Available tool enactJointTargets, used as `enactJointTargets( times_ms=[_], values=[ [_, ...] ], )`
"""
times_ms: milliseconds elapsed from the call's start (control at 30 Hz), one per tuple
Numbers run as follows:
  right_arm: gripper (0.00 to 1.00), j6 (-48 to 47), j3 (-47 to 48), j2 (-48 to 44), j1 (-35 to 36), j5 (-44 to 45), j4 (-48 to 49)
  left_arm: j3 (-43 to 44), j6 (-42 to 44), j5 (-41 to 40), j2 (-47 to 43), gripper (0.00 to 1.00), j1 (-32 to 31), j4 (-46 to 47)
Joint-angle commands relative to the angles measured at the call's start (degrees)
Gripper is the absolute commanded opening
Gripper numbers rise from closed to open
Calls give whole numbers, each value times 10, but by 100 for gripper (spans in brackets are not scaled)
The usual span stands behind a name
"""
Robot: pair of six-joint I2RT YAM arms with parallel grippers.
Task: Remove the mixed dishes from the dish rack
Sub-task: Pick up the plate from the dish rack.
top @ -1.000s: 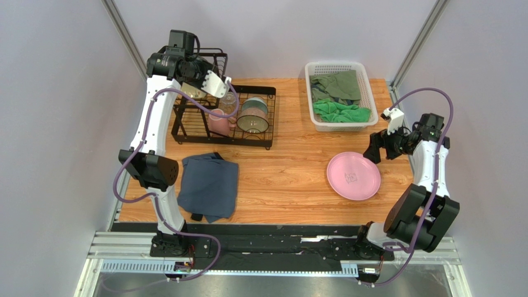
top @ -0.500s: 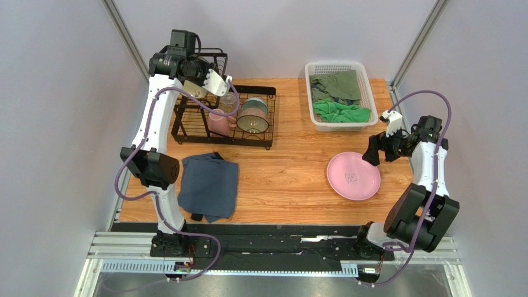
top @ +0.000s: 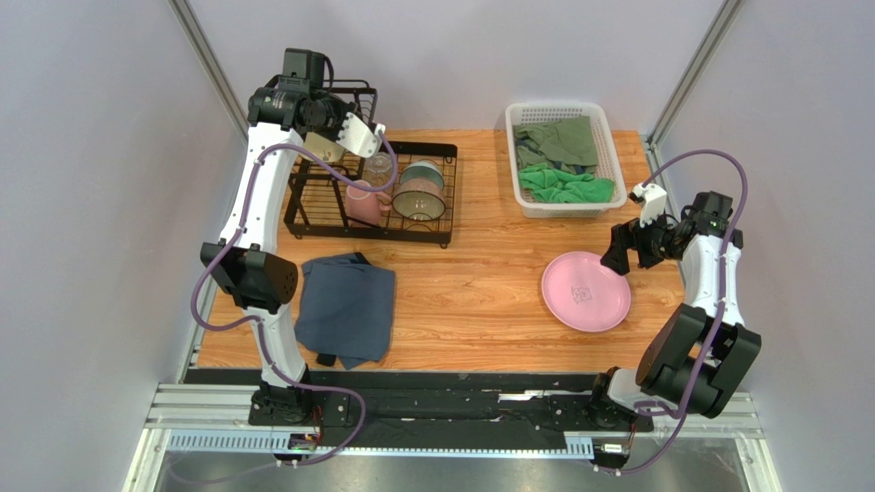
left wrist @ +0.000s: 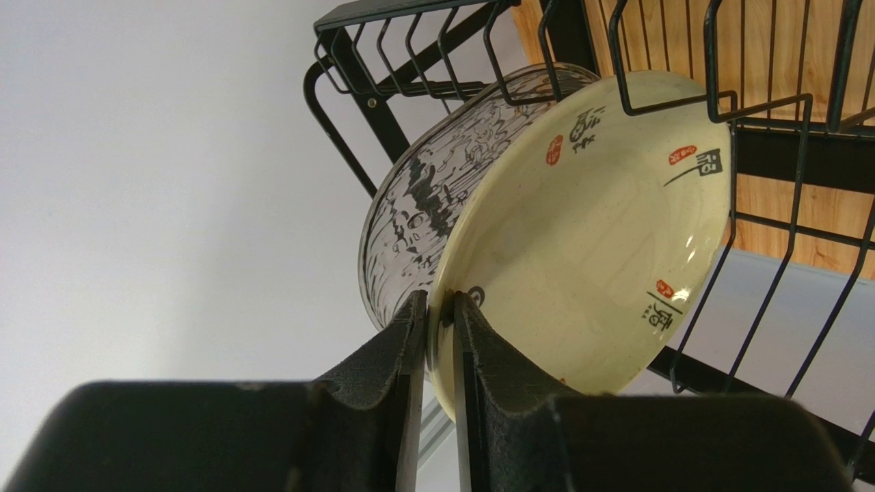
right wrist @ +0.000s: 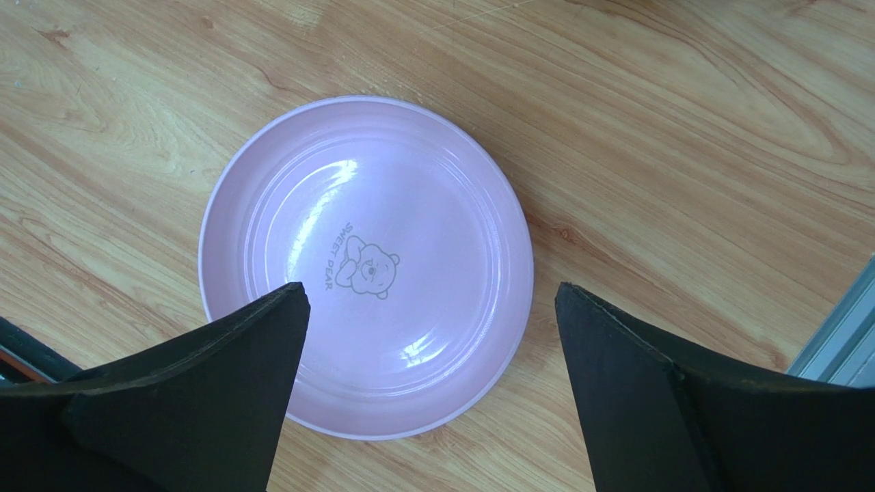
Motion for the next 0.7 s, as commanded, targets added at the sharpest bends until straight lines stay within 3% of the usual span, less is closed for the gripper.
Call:
enactJointTargets(
  times_ms=[0,433,667],
  values=[
    [95,-13,-1,-17,1,-3,12,17,8,-2,6,21,4,7],
    [95,-15,-10,-21,1,-2,12,9,10,-13,-6,5,4,20],
    [95,-16,-16,-20,1,-4,12,9,9,-22,-20,2,4,17]
  ],
)
